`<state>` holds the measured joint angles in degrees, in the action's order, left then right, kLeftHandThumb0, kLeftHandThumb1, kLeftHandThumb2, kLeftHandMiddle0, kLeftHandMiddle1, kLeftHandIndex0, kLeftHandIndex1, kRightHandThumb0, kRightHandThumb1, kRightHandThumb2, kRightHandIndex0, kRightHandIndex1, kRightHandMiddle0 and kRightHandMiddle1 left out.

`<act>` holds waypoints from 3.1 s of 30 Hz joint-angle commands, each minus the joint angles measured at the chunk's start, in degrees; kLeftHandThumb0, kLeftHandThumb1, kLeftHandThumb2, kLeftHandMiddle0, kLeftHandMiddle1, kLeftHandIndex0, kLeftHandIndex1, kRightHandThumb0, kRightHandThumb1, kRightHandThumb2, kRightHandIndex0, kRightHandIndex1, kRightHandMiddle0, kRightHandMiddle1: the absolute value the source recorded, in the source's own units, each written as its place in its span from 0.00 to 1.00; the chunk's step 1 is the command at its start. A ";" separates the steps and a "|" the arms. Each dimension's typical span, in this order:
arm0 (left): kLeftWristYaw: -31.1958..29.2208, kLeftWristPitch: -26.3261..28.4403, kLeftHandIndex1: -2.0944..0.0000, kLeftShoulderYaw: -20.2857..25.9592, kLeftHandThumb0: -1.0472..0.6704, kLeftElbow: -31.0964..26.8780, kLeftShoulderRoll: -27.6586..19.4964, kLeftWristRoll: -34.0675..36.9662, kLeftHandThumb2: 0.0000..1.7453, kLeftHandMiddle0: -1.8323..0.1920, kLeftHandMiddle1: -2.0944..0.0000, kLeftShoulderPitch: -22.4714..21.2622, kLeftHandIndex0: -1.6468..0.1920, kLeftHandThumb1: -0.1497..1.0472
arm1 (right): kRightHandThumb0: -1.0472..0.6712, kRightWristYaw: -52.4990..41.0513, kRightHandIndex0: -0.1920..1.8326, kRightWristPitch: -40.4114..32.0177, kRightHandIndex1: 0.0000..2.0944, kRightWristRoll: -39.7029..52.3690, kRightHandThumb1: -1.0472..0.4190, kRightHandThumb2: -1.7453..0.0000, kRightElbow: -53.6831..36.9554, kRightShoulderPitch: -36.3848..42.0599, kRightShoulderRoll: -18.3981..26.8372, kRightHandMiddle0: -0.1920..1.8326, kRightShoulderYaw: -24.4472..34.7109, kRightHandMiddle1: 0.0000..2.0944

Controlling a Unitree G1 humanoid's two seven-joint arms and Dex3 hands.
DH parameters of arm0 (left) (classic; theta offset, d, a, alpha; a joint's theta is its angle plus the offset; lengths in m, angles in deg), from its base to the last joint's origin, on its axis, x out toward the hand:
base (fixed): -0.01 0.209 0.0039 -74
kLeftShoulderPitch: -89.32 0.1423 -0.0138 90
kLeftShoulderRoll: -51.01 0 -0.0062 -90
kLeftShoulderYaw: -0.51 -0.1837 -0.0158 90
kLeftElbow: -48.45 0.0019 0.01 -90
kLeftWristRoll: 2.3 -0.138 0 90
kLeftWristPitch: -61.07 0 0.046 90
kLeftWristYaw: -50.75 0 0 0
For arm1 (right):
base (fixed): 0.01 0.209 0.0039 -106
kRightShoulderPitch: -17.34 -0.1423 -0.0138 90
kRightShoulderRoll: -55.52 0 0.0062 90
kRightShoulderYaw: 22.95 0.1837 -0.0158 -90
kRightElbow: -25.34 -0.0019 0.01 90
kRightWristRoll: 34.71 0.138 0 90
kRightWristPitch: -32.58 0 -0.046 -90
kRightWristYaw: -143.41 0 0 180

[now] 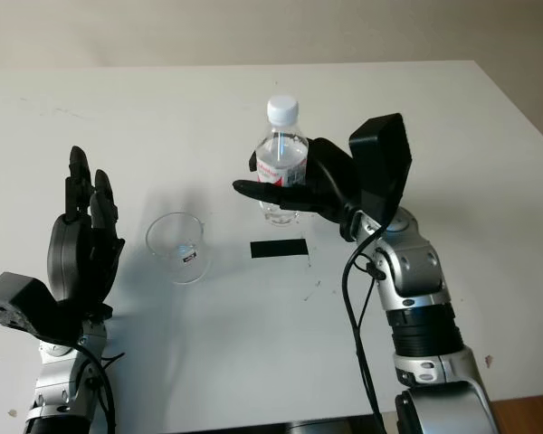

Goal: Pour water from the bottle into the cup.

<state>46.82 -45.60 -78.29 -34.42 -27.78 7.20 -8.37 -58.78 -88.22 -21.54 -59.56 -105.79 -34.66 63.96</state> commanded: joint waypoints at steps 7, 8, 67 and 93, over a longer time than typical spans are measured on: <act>-0.07 0.71 1.00 -0.31 0.05 -1.55 0.06 -0.35 0.32 0.99 1.00 0.59 1.00 1.00 | 0.47 0.59 0.59 -0.35 1.00 0.62 0.00 0.82 -0.81 2.81 -2.41 0.31 1.16 1.00; -0.02 0.61 1.00 -0.27 0.05 -1.47 0.05 -0.45 0.32 0.99 1.00 0.50 1.00 1.00 | 0.47 0.41 0.59 -0.24 1.00 0.63 0.00 0.82 -0.91 3.24 -2.54 0.30 1.08 1.00; -2.46 0.10 1.00 0.85 0.06 -0.78 -1.03 1.24 0.31 0.98 1.00 0.53 1.00 1.00 | 0.28 -2.35 0.01 13.54 0.79 -6.17 0.06 0.97 5.35 13.46 -4.57 0.00 -1.83 0.81; -2.95 -0.13 1.00 1.20 0.06 0.03 -1.54 1.14 0.30 0.98 1.00 0.08 1.00 1.00 | 0.19 -6.18 0.01 38.24 0.02 -5.32 0.09 0.97 17.83 19.77 -4.55 0.01 3.22 0.07</act>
<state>44.16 -45.10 -77.01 -34.66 -28.93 8.48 -7.93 -64.37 -51.36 -25.62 -43.71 -88.24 -40.82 67.65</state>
